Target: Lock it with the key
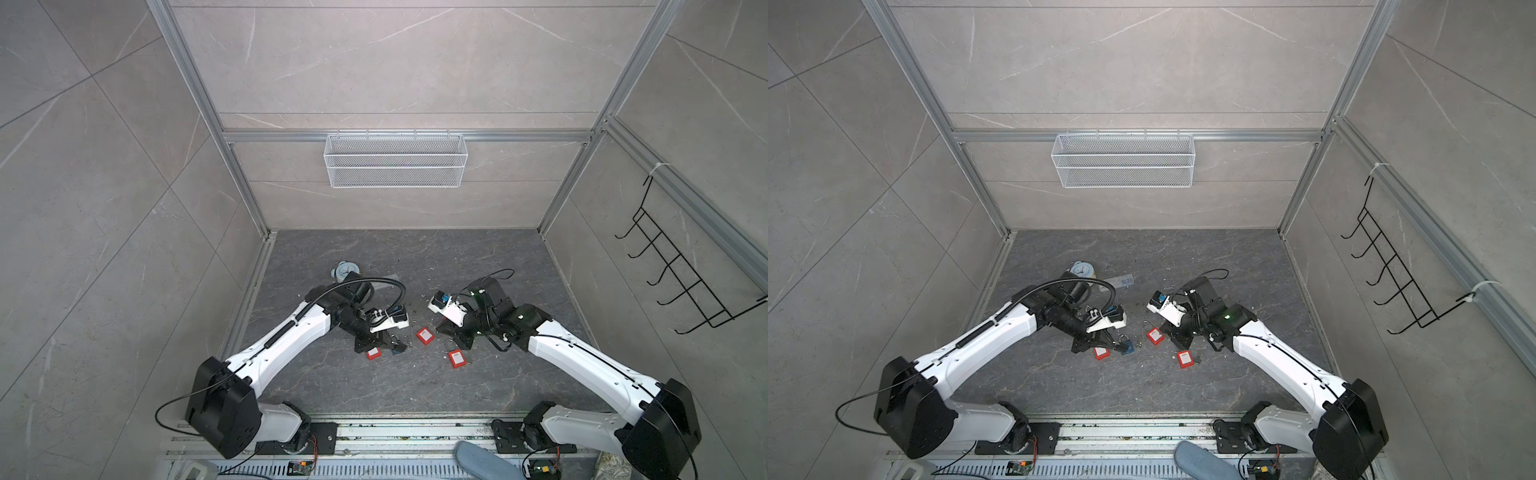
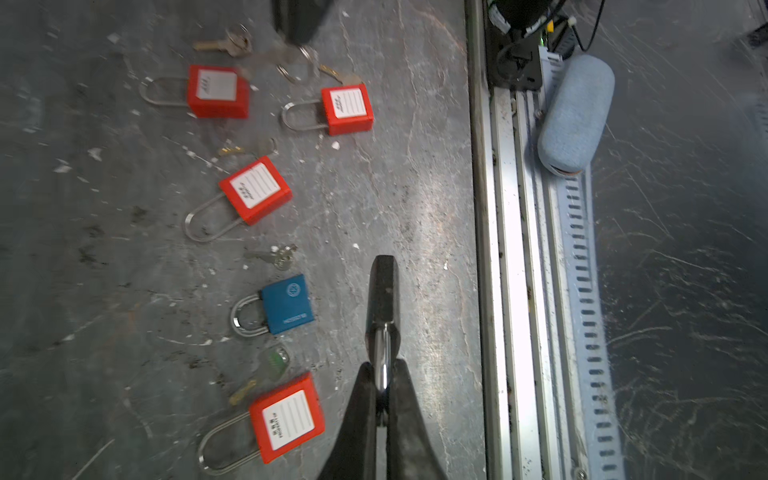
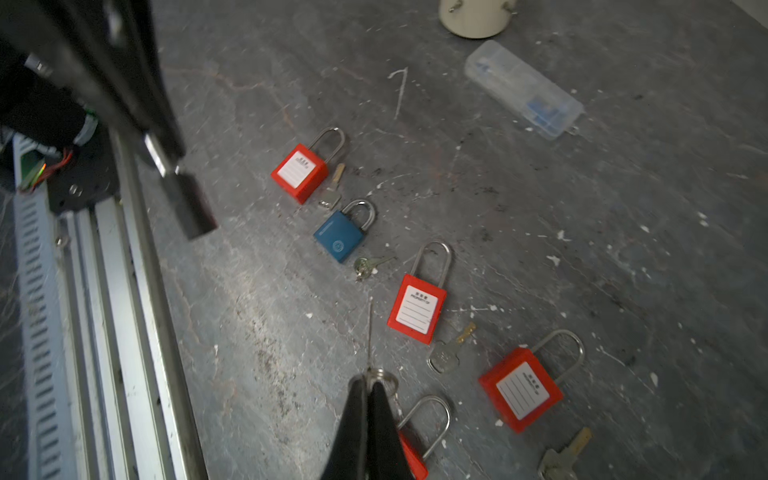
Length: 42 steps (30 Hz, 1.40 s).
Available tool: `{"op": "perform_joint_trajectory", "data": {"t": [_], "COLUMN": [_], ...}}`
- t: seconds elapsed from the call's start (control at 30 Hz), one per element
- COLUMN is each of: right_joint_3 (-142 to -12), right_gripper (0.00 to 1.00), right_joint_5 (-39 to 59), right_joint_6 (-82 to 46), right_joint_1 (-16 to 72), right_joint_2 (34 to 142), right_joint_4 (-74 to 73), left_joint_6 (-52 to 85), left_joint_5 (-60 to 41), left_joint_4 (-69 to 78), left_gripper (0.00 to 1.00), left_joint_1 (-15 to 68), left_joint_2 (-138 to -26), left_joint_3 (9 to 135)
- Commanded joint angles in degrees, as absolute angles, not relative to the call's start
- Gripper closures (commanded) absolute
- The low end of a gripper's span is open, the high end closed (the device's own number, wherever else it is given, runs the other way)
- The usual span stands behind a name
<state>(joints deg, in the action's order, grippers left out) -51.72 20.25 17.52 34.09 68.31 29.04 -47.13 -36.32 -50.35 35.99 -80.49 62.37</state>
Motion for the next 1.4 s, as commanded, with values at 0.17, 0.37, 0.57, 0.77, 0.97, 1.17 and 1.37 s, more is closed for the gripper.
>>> {"op": "perform_joint_trajectory", "data": {"t": [0.17, 0.37, 0.57, 0.77, 0.97, 1.17, 1.37], "right_joint_3": [-45.82, -41.6, -38.56, -36.05, -34.47, -32.35, -32.27], "right_gripper": [1.0, 1.0, 1.0, 1.0, 1.0, 1.0, 1.0], "right_joint_5": [8.84, 4.04, -0.8, -3.95, -4.04, -5.37, -6.33], "right_joint_6": [-6.0, -11.13, -15.68, -20.74, -24.29, -25.39, -25.92], "right_joint_1": [35.16, 40.33, 45.9, 51.2, 54.2, 57.51, 59.48], "right_joint_2": [59.63, 58.27, 58.62, 59.73, 60.88, 60.81, 61.83], "right_joint_4": [26.3, 25.8, 24.24, 21.71, 21.06, 19.58, 18.79], "left_joint_6": [-46.8, -47.75, -47.91, -47.11, -45.75, -45.59, -45.65], "left_joint_5": [-41.01, -38.15, -37.19, -33.75, -30.62, -30.16, -29.68], "left_joint_4": [-55.48, -60.17, -60.69, -61.5, -61.25, -59.89, -58.99], "left_gripper": [1.0, 1.0, 1.0, 1.0, 0.95, 0.76, 0.67], "left_joint_1": [40.45, 42.99, 43.56, 44.12, 44.23, 44.12, 43.65], "left_joint_2": [-92.58, -101.91, -106.08, -111.33, -113.81, -112.6, -110.55], "left_joint_3": [66.87, 70.46, 70.98, 74.05, 75.95, 76.23, 77.18]}}
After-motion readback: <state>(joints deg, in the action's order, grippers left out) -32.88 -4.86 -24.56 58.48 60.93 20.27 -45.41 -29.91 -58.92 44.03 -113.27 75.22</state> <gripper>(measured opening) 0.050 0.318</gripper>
